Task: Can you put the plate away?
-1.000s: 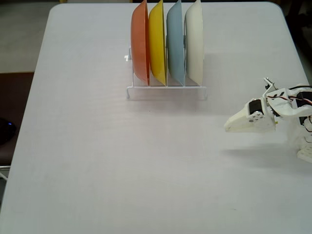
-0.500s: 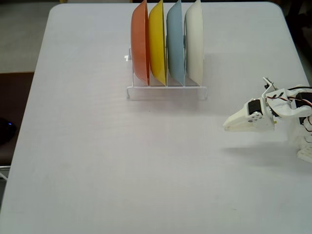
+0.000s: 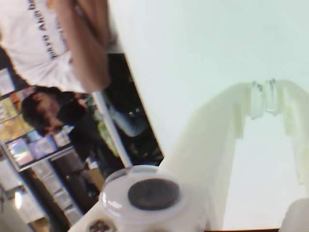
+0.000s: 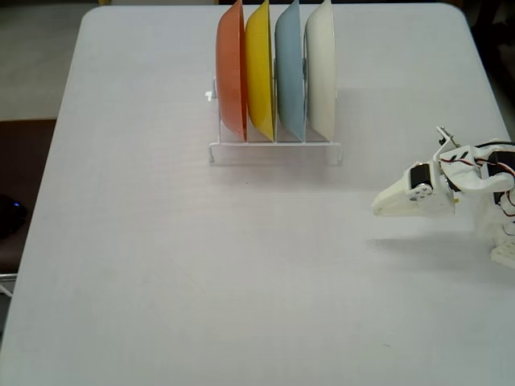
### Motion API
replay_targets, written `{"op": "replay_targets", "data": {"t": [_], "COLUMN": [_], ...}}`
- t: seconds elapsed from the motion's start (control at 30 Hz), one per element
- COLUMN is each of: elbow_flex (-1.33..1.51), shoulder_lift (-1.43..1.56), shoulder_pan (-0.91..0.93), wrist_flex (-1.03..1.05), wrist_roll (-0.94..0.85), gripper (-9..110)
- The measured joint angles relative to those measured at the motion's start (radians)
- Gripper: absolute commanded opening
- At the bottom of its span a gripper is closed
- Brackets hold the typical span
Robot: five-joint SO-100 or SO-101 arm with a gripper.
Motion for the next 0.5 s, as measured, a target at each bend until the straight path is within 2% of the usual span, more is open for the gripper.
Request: {"op": "replay_targets", "data": {"t": [0.5], "elbow_flex": [0.000], "shoulder_lift": [0.005], "shoulder_pan": [0.000], "wrist_flex": [0.046], "wrist_roll": [0.002], "gripper": [0]}}
